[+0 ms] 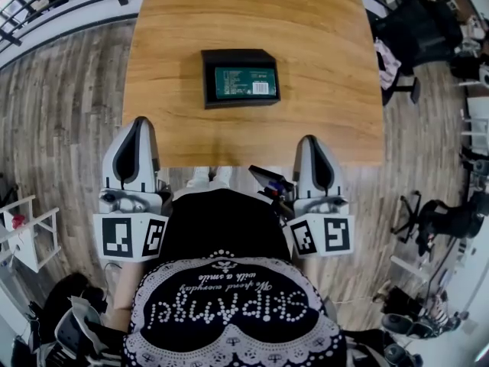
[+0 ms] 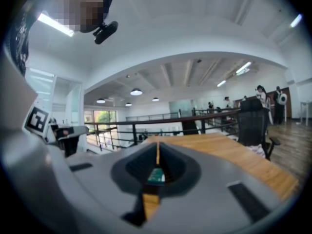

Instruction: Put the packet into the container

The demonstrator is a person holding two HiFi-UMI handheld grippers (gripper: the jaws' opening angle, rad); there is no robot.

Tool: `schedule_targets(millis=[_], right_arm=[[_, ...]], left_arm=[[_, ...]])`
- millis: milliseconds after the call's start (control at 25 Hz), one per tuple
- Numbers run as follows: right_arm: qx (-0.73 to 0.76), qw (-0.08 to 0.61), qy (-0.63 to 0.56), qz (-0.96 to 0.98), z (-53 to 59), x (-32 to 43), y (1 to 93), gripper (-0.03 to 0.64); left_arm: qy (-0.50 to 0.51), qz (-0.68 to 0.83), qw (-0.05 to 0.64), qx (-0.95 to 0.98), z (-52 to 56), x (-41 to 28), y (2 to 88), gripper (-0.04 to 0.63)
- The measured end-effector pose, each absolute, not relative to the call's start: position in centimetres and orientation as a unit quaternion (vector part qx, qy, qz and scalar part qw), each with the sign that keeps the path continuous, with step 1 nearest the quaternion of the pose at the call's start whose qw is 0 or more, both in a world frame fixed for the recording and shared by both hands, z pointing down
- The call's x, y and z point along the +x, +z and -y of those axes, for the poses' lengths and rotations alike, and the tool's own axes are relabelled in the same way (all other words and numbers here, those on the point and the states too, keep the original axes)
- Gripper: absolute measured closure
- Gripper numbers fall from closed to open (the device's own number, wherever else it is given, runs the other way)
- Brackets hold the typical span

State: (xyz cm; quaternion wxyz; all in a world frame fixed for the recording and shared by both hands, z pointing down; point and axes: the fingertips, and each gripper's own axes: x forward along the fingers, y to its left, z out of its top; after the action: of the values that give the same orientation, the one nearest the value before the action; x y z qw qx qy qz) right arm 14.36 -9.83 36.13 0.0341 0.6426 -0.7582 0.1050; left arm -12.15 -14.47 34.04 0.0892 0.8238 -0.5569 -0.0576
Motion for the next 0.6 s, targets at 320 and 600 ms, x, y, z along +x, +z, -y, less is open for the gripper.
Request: schedule_targets(millis=[320,600], right_arm=[[0.648,0.031,0.107,0.754,9.8,15.0,36.2,0.58],[0.648,0.034,0.106,0.753,10.2,15.4,36.2,0.58]], left_arm=[[-0.056,0.553,0.093,0.826,14.5,-11.5,34.1,0.568],[-0.054,0.549,0.09,0.829,15.0,-10.9,33.8,0.568]])
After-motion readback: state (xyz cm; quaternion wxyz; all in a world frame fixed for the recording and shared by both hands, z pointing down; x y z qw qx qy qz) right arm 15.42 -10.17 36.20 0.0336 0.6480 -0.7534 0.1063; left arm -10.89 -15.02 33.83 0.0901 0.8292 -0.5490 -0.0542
